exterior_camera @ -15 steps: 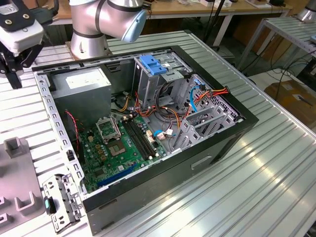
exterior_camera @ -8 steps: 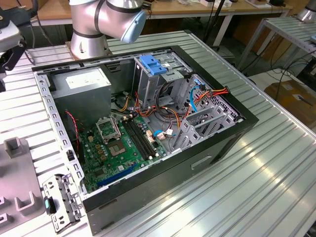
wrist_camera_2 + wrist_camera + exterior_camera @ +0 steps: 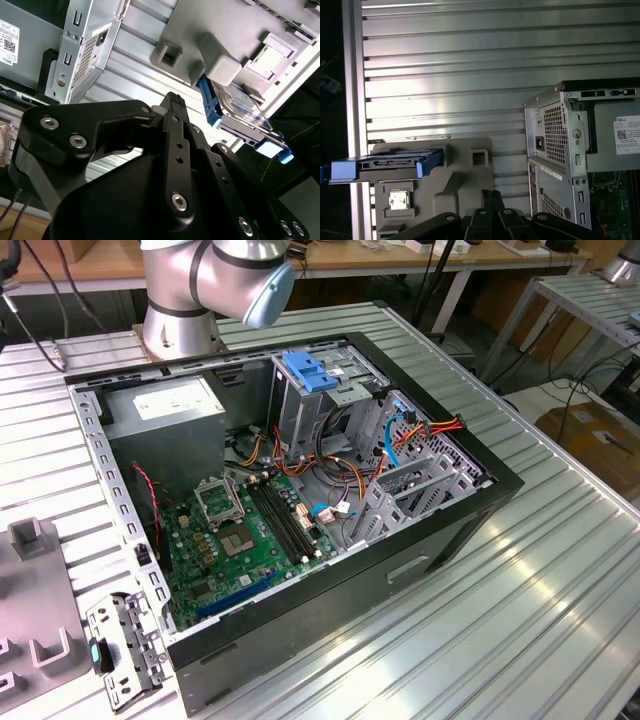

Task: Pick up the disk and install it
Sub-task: 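Reach for the disk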

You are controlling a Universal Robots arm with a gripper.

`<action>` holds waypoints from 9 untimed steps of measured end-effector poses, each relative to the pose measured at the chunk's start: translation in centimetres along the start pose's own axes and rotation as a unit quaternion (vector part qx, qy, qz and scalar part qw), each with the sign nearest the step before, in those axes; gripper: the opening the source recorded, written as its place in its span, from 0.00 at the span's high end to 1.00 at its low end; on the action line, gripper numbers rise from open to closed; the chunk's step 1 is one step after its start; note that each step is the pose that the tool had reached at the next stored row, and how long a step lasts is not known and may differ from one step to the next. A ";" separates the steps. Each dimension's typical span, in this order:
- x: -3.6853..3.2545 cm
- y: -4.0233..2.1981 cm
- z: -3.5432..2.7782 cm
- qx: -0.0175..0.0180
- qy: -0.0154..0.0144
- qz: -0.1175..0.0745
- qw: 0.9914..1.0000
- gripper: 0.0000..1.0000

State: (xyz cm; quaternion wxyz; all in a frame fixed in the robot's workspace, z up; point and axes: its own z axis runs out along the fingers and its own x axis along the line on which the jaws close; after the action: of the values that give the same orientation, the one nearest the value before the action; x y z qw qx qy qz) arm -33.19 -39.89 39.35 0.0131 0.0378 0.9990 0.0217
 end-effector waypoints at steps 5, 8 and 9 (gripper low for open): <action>1.30 -0.09 -0.03 0.000 0.000 0.000 1.000 0.89; 2.20 -0.15 -0.05 0.000 0.000 0.000 1.000 0.89; 2.58 -0.16 -0.05 0.000 0.000 0.000 1.000 0.89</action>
State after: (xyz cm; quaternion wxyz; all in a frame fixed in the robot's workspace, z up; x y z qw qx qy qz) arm -35.77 -39.86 39.33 0.0131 0.0378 0.9990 0.0217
